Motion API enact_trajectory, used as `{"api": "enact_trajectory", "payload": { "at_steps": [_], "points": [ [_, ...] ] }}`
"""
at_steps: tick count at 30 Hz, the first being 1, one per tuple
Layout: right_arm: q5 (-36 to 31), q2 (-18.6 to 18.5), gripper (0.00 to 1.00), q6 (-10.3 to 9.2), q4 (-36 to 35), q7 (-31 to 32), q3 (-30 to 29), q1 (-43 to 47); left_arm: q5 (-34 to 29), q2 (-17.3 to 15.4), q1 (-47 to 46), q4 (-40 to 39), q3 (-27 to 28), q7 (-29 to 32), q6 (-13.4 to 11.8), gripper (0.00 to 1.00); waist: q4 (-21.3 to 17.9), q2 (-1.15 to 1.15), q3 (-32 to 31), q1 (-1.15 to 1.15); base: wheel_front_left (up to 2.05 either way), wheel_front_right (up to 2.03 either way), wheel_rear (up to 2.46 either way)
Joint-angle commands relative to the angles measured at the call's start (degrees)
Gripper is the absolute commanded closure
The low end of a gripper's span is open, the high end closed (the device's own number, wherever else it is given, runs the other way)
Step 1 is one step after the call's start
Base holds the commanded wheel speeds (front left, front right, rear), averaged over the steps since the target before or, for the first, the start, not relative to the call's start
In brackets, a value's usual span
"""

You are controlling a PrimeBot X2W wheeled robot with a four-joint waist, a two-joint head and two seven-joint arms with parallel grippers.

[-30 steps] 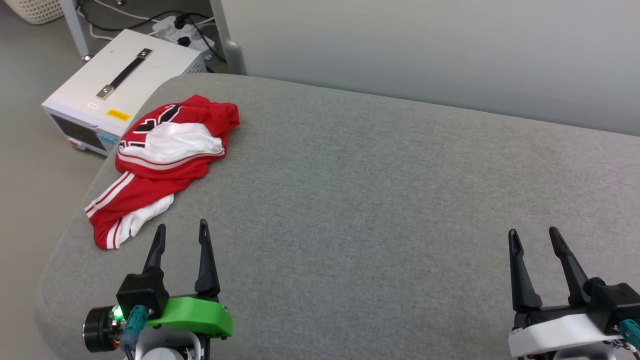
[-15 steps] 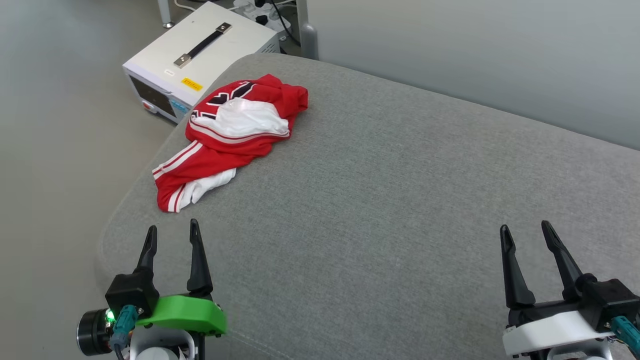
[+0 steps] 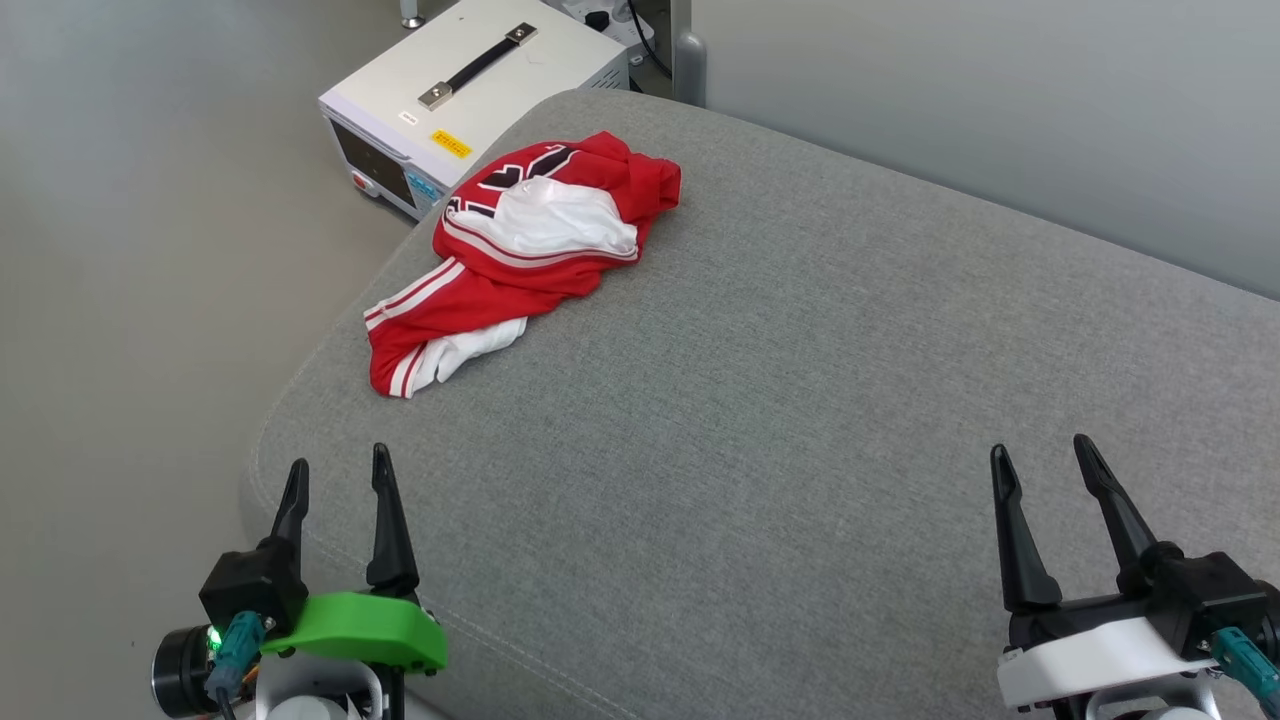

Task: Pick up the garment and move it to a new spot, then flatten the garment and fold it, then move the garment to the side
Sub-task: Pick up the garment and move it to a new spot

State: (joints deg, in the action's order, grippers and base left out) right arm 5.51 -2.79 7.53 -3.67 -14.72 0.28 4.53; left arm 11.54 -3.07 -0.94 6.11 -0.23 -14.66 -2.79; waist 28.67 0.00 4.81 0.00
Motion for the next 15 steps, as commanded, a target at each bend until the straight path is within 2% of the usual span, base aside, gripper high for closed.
{"api": "enact_trajectory", "payload": {
  "at_steps": [1, 4, 7, 11, 15],
  "points": [
    [-0.52, -0.09, 0.0, -0.04, -0.38, -0.28, 0.15, -1.07, 0.71, 0.19, -1.46, 0.32, 0.31, -0.34, 0.59, 0.0, -0.49, 0.0, 0.49, 0.0, 0.0, 0.0, 0.0],
    [-1.24, -0.09, 0.0, -0.04, -0.64, -0.28, 0.2, -1.63, 0.97, 0.19, -4.26, 0.94, 1.54, -0.34, 2.34, 0.0, -1.31, 0.0, 1.59, 0.0, 0.0, 0.0, 0.0],
    [-2.45, -0.09, 0.0, -0.04, -1.13, -0.28, 0.43, -2.58, 0.38, -0.36, -9.51, 2.23, 4.08, -0.34, 5.27, 0.0, -2.58, 0.0, 3.44, 0.0, 0.0, 0.0, 0.0],
    [-3.95, -0.09, 0.0, -0.04, -1.83, -0.28, 0.61, -4.17, 0.0, -2.94, -18.21, 4.89, 6.61, -0.34, 8.04, 0.0, -4.64, 0.0, 6.41, 0.0, 0.0, 0.0, 0.0],
    [-5.12, -0.09, 0.0, -0.04, -2.38, -0.28, 0.84, -5.67, 1.14, -6.45, -26.93, 8.96, 7.11, -0.34, 9.62, 0.0, -6.6, 0.0, 8.87, 0.0, 0.0, 0.0, 0.0]
  ]
}}
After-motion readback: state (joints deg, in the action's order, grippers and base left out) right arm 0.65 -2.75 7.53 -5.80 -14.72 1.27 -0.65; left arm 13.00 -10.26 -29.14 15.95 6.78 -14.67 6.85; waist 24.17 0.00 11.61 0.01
